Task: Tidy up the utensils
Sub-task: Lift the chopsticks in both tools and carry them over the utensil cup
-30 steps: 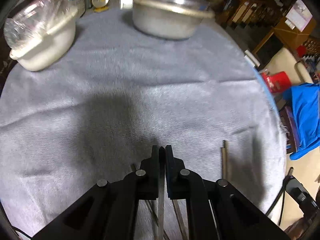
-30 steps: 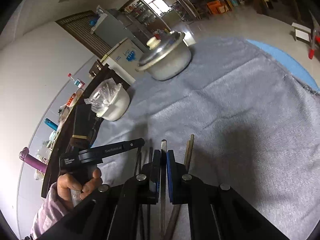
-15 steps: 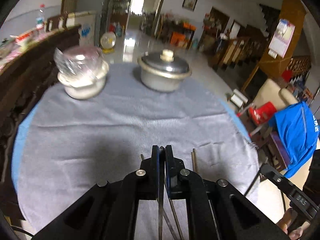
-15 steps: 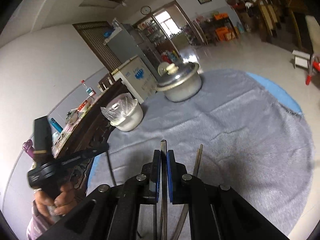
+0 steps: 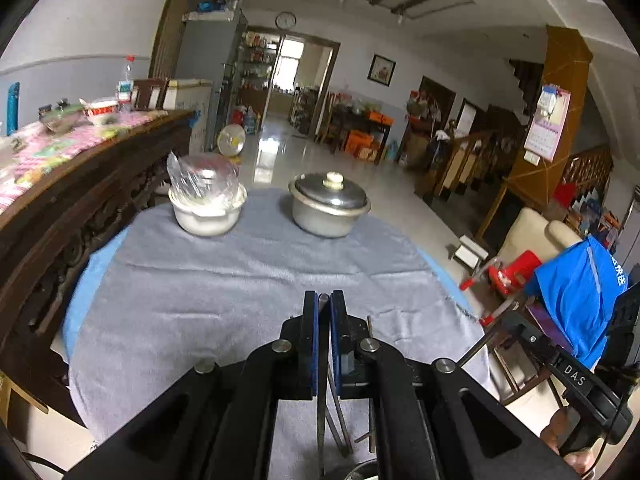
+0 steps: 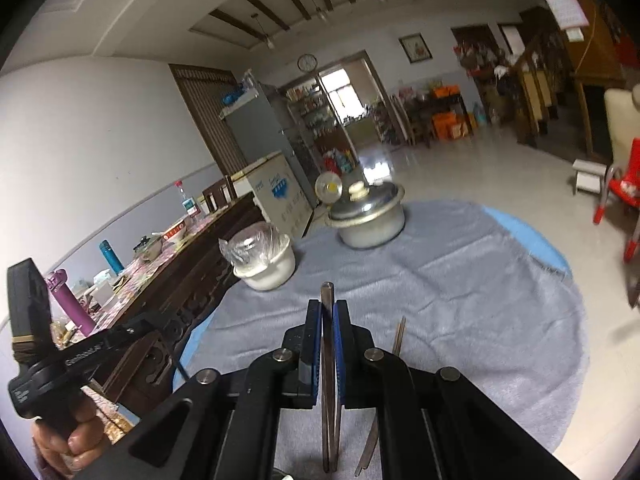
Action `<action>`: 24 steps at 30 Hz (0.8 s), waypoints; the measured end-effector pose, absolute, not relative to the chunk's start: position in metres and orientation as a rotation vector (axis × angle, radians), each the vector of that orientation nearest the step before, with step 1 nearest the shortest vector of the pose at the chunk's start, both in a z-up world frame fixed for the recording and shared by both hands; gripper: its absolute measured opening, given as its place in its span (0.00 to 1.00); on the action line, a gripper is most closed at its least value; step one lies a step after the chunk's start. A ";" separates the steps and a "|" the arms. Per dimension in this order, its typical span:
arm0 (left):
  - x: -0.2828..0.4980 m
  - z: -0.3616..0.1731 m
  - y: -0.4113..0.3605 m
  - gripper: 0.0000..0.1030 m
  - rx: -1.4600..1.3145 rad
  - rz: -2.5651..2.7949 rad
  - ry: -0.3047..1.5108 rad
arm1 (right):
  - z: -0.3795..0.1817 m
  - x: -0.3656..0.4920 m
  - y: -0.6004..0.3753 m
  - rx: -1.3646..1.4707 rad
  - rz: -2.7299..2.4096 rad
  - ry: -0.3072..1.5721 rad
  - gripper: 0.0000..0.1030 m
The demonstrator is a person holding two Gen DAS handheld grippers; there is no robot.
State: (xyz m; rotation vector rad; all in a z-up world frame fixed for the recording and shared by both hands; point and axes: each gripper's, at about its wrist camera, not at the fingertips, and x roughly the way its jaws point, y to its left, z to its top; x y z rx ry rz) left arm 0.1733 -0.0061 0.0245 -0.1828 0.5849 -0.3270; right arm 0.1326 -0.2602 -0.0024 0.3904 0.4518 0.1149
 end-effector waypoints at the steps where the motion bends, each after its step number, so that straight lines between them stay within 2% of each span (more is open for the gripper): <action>1: 0.169 0.029 -0.005 0.05 -0.183 -0.326 0.567 | 0.003 0.128 -0.257 0.375 0.105 0.432 0.06; 16: 0.114 0.089 0.019 0.05 -0.232 -0.302 0.357 | 0.058 0.075 -0.233 0.335 0.090 0.192 0.06; 24: 0.084 0.109 0.022 0.05 -0.255 -0.332 0.282 | 0.078 0.052 -0.228 0.354 0.142 0.127 0.06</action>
